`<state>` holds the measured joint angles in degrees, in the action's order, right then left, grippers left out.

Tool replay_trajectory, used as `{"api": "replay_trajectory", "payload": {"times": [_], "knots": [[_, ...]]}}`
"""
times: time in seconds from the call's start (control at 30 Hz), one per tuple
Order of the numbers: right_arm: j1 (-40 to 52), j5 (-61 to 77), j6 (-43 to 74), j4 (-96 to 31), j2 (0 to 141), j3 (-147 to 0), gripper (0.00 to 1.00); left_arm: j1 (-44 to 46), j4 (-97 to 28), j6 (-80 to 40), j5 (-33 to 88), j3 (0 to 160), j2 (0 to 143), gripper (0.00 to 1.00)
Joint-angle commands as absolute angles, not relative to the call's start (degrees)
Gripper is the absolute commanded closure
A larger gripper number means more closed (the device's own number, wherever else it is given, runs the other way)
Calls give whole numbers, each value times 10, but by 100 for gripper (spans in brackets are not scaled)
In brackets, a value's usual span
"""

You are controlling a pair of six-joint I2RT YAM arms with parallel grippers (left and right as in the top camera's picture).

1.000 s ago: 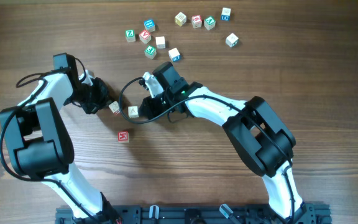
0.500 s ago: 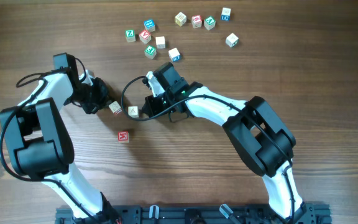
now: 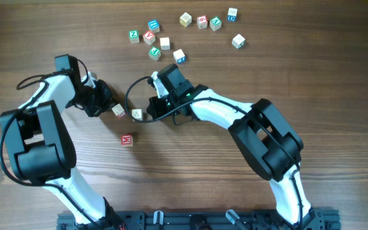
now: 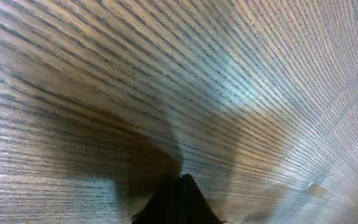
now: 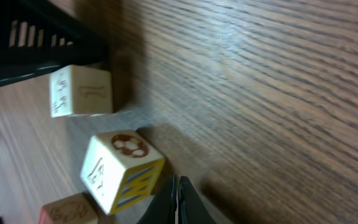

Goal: Form a circle

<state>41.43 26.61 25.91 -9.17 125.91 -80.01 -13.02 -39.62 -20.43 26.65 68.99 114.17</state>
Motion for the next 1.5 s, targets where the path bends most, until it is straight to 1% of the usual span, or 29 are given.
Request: {"api": "replay_trajectory", "payload": {"times": [0.0,0.57,0.8,0.9,1.0,1.47], "knots": [[412,251,287,-89,1281,-799,96,-126,-395,-197,229,684,1150,96],[413,345,254,-62,1281,-799,95,-126,-395,-197,229,684,1150,96],[413,348,257,-65,1281,-799,96,-126,-395,-197,229,684,1150,96],[413,314,293,-82,1281,-799,95,-126,-395,-197,229,684,1150,96],[413,318,300,-84,1281,-799,96,-126,-395,-197,229,684,1150,96],[434,331,301,-47,1281,-799,95,-126,-395,-197,229,684,1150,96]]}}
